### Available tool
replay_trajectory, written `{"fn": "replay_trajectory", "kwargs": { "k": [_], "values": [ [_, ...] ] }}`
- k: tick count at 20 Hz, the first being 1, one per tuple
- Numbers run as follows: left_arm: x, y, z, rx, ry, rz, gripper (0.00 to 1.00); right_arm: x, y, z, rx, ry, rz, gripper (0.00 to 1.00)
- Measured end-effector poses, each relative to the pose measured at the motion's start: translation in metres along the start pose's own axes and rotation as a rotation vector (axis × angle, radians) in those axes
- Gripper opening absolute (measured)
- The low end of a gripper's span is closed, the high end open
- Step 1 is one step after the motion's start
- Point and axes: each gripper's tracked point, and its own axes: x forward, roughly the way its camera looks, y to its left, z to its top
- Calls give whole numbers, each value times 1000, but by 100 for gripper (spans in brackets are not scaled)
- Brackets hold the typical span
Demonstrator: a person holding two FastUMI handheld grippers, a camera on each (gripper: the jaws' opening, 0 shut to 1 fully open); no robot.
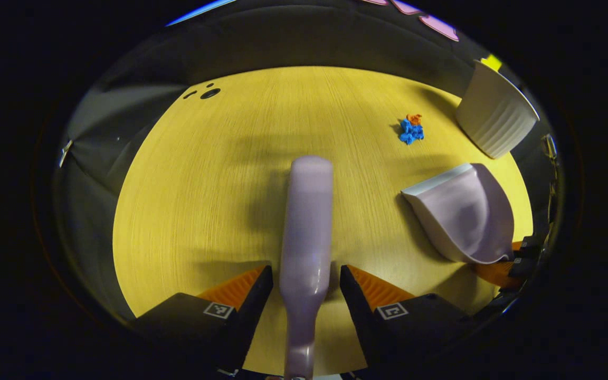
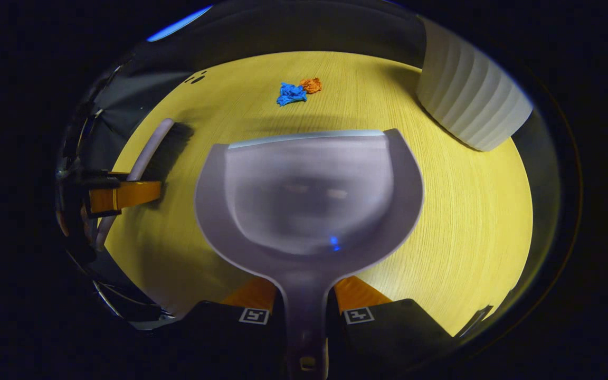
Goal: Pick up the small broom and dustpan from the desktop, sweep the trash into the dustpan with the broom, and then empty the trash into the garbage bin.
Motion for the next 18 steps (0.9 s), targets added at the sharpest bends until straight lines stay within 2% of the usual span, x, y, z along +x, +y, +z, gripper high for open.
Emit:
{"fn": "replay_trajectory", "kwargs": {
  "k": [3, 7, 9, 10, 13, 16, 18],
  "values": [
    [4, -5, 0, 25, -23, -9, 79, 0, 0, 0, -7, -5, 5, 36],
    [10, -8, 1, 41, -36, -13, 68, -2, 0, 0, -10, -10, 13, 36],
    [6, -9, 1, 44, -35, -11, 51, -1, 0, 0, -15, -14, 19, 36],
    [7, -9, 1, 40, -38, -9, 46, -1, 0, 1, -19, -15, 24, 36],
    [6, -9, 3, 13, -54, -6, 42, 0, -2, 3, -41, -19, 41, 36],
    [4, -6, 7, 11, -60, -6, 33, -1, -12, 6, -68, -16, 39, 36],
    [1, -6, 14, 23, -68, -12, 34, -3, -21, 10, -90, -15, 35, 36]
  ]
}}
